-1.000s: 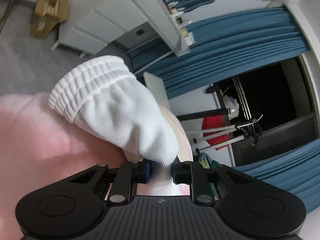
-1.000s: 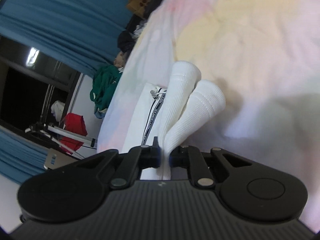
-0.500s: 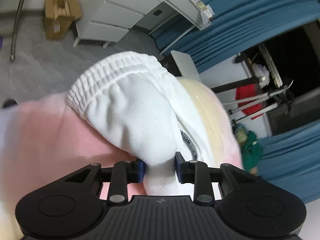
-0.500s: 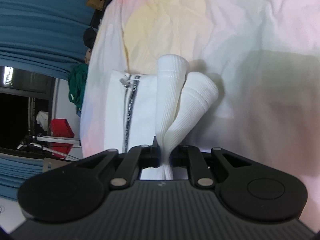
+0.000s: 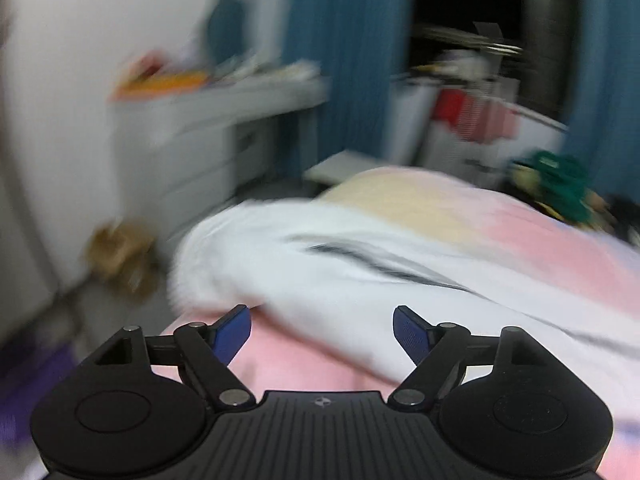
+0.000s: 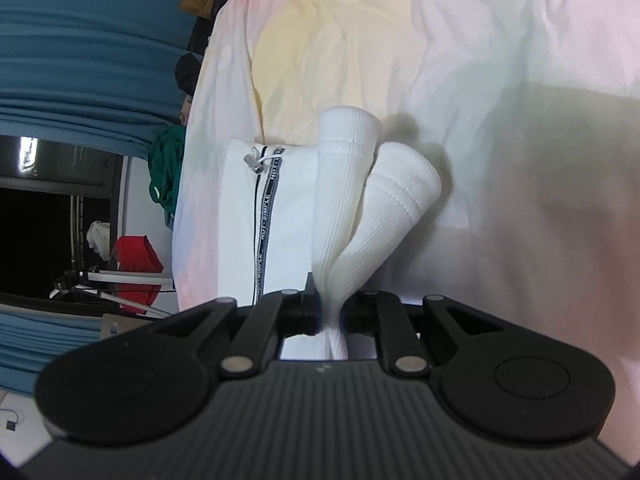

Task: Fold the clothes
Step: 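Open the left tool to lay the waistband on the folded pants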

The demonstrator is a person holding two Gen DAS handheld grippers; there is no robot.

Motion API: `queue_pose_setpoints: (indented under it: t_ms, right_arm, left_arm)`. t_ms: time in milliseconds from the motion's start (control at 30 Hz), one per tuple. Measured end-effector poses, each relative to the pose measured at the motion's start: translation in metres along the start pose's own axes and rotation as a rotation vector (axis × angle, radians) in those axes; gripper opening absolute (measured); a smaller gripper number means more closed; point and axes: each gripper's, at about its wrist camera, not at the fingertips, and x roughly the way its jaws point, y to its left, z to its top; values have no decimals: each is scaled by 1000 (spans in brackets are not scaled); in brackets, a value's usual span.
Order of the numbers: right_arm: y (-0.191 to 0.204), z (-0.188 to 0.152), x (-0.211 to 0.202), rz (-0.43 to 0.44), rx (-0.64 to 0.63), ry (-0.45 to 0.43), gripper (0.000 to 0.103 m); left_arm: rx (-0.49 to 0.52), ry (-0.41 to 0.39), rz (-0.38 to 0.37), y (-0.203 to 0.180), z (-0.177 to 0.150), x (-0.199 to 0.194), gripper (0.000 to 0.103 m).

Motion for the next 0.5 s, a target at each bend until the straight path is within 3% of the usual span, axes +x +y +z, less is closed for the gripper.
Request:
queue_pose_setpoints:
  t_ms: [100,333,400,500]
  right_arm:
    - [-1,1,1,3,-1,-4,13]
    - [7,2,12,-14,-55,-20,20]
    - [2,5,14,8,-35,-20,28]
    - [-1,10,18,52,-30,-19,31]
  left_arm:
    - [88,1,-130,-37,2,0,80]
    - [160,70,-198,-117,5,47,80]
    - [154,88,-202,-132,2,66,80]
    - [170,93,-197,-144,-8,92,80]
